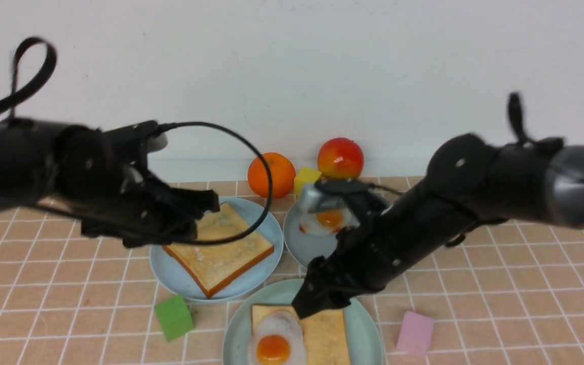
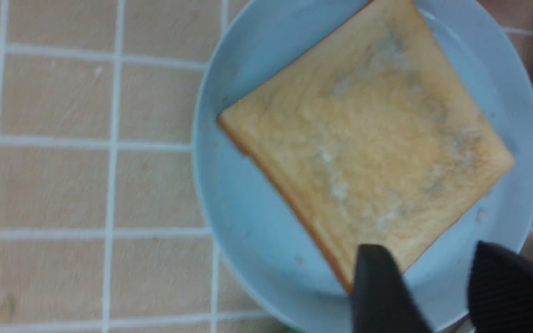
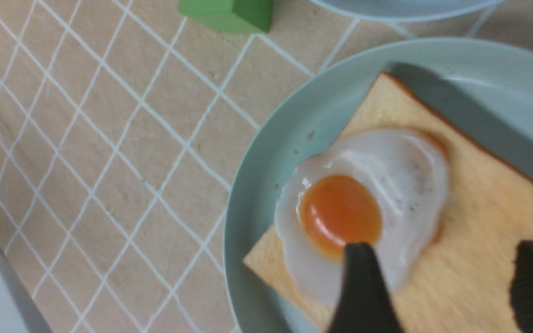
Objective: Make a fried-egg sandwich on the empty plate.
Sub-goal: Use the right arm to place the fried egg on the slice of bread in the middle, then use the left arm to grab a slice of bread
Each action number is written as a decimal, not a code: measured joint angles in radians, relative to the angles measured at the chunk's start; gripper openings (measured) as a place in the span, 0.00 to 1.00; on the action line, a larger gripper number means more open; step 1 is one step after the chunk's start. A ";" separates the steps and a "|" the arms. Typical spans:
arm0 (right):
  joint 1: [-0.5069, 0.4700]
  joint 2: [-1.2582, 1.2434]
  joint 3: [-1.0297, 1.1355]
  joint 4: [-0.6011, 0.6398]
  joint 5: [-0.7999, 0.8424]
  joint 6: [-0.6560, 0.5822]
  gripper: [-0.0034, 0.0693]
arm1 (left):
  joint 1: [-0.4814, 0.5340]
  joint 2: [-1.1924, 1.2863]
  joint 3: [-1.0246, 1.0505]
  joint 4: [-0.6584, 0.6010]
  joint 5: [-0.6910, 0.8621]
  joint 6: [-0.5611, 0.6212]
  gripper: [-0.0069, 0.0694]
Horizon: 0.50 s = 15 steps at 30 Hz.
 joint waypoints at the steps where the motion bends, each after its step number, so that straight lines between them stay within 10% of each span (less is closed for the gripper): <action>1: -0.001 -0.032 0.000 -0.038 0.013 0.039 0.70 | 0.000 0.025 -0.044 -0.001 0.031 0.022 0.56; 15: 0.000 -0.305 0.002 -0.395 0.296 0.375 0.70 | 0.032 0.373 -0.529 -0.001 0.339 0.362 0.65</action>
